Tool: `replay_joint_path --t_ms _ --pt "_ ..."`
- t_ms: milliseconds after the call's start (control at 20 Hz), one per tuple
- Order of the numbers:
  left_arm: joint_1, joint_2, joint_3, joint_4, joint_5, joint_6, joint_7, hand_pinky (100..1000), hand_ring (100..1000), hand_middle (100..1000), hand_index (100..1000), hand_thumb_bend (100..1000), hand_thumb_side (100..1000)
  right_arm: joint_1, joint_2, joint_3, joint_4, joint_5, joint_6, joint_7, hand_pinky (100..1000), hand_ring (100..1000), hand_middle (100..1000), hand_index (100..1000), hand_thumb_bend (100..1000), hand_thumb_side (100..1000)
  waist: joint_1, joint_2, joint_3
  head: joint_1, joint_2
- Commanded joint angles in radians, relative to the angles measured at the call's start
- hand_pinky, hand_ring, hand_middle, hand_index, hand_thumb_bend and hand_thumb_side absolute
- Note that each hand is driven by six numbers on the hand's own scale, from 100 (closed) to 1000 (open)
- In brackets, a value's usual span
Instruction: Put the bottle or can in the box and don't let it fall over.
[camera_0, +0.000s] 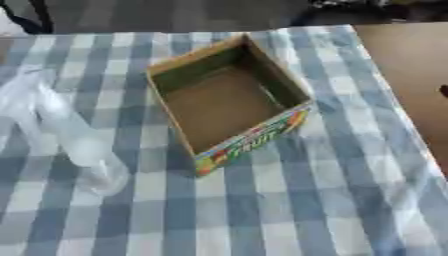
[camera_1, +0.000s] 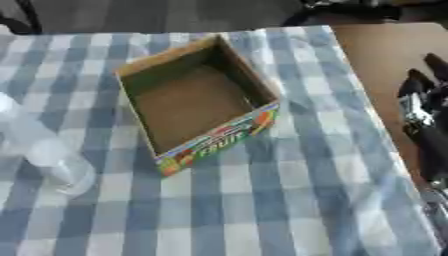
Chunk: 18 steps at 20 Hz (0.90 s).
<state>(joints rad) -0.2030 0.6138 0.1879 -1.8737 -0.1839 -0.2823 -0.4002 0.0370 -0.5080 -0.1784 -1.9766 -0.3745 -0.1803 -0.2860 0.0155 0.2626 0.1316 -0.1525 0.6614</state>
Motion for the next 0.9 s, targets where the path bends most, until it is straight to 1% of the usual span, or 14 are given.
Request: replay_joint_path --t_ms 50,200,350,550,700,900 --pt "0.001 0.050 -0.001 -0.008 0.000 -0.012 -0.010 1000 1000 1000 956 443 990 0.000 -0.035 -0.008 -0.023 0.001 -0.003 0.002 946 971 1000 919 100 305 -0.001 -0.022 0.003 -0.001 0.000" --pt "0.008 0.059 -0.015 -0.002 -0.002 -0.022 -0.019 1000 1000 1000 956 419 993 0.000 -0.035 -0.007 -0.023 0.002 -0.003 0.002 946 971 1000 919 100 304 -0.002 -0.022 0.004 0.009 0.012" --pt "0.009 0.052 -0.026 0.011 0.013 -0.023 -0.033 1000 1000 1000 952 393 983 0.000 -0.034 -0.006 -0.023 0.003 -0.002 0.003 946 971 1000 919 100 309 -0.003 -0.022 0.005 0.021 0.042" --pt "0.006 0.048 -0.028 0.019 0.018 -0.013 -0.042 1000 1000 1000 949 376 991 -0.001 -0.032 -0.006 -0.023 0.005 -0.002 0.004 946 971 1000 919 100 314 -0.002 -0.019 0.005 0.025 0.063" --pt "0.001 0.045 -0.030 0.021 0.017 -0.004 -0.045 1000 1000 1000 933 373 996 -0.002 -0.029 -0.005 -0.023 0.007 0.000 0.003 946 971 1000 919 100 318 -0.001 -0.015 0.003 0.030 0.070" --pt "-0.009 0.044 -0.041 0.028 0.019 0.016 -0.056 1000 1000 1000 939 377 1000 -0.004 -0.027 -0.004 -0.023 0.011 0.003 0.003 947 971 1000 919 100 322 0.001 -0.012 0.002 0.035 0.064"
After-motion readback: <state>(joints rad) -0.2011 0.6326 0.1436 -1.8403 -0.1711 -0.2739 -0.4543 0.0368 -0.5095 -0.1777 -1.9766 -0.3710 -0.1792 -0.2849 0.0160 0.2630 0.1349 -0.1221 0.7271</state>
